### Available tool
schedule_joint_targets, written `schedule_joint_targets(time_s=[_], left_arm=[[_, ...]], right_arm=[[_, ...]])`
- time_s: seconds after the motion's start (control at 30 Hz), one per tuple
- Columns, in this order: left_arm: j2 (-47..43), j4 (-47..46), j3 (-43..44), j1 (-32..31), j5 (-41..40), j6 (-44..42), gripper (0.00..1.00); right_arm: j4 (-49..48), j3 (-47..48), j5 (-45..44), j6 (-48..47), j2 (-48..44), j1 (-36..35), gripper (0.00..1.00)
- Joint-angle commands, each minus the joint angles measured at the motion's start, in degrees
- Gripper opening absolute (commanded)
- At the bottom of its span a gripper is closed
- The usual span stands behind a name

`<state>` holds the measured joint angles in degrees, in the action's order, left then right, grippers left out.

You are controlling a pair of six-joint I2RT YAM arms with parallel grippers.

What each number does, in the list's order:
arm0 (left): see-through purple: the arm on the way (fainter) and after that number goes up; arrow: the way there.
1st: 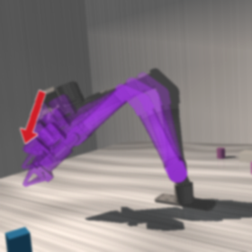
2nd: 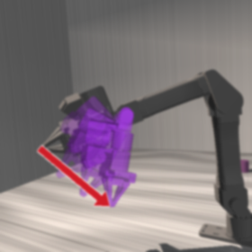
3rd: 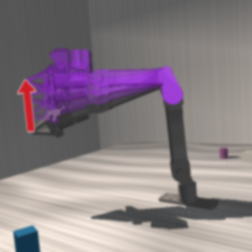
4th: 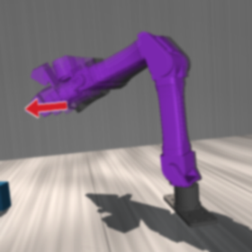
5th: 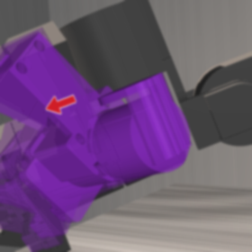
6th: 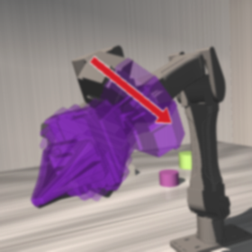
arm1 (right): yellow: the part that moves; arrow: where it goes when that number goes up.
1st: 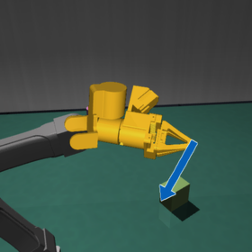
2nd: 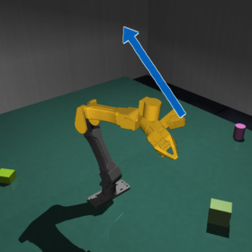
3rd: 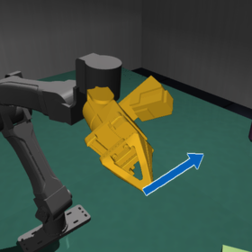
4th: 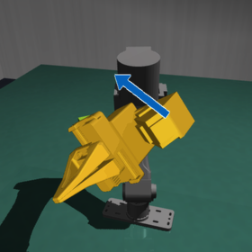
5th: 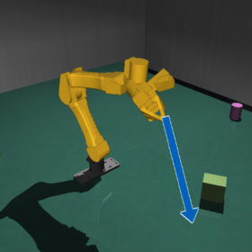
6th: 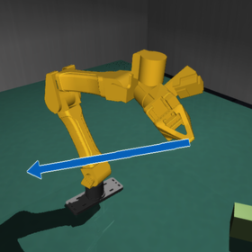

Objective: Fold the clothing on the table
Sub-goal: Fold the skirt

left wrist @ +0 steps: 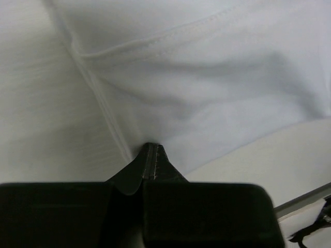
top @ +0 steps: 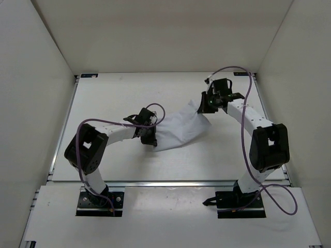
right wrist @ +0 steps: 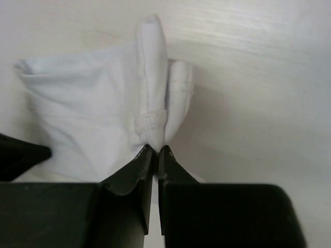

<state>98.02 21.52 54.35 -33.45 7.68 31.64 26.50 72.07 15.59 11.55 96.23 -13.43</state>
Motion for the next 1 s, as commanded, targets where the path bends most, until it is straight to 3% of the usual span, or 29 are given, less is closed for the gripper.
schedule_joint_targets(time_s=[0.0, 0.3, 0.6, 0.8, 0.87, 0.93, 0.97], left_arm=[[3.8, -1.9, 3.0, -2.3, 2.8, 2.1, 0.00], [5.5, -6.5, 1.3, 0.6, 6.7, 3.5, 0.00], [4.3, -10.0, -2.8, 2.8, 10.2, 4.2, 0.00], [3.2, -11.0, -5.0, 4.7, 11.6, 4.2, 0.00], [3.2, -11.4, -5.5, 5.3, 11.9, 4.4, 0.00], [3.1, -11.9, -6.0, 5.9, 12.4, 4.7, 0.00], [2.6, -11.6, -6.1, 5.7, 12.8, 4.7, 0.00]], right_arm=[[2.2, 5.4, 3.0, -0.4, -1.4, -4.5, 0.00], [-4.6, 2.8, 7.2, 9.0, 3.4, -18.2, 0.00], [-10.1, 5.6, 9.5, 13.1, 9.2, -22.9, 0.00], [-8.1, 11.7, 8.8, 13.9, 15.4, -25.2, 0.00], [-6.6, 14.0, 8.5, 14.6, 16.2, -25.1, 0.10], [-4.7, 15.3, 8.8, 14.9, 15.6, -24.7, 0.37], [-5.0, 15.6, 8.8, 15.3, 15.0, -24.7, 0.45]])
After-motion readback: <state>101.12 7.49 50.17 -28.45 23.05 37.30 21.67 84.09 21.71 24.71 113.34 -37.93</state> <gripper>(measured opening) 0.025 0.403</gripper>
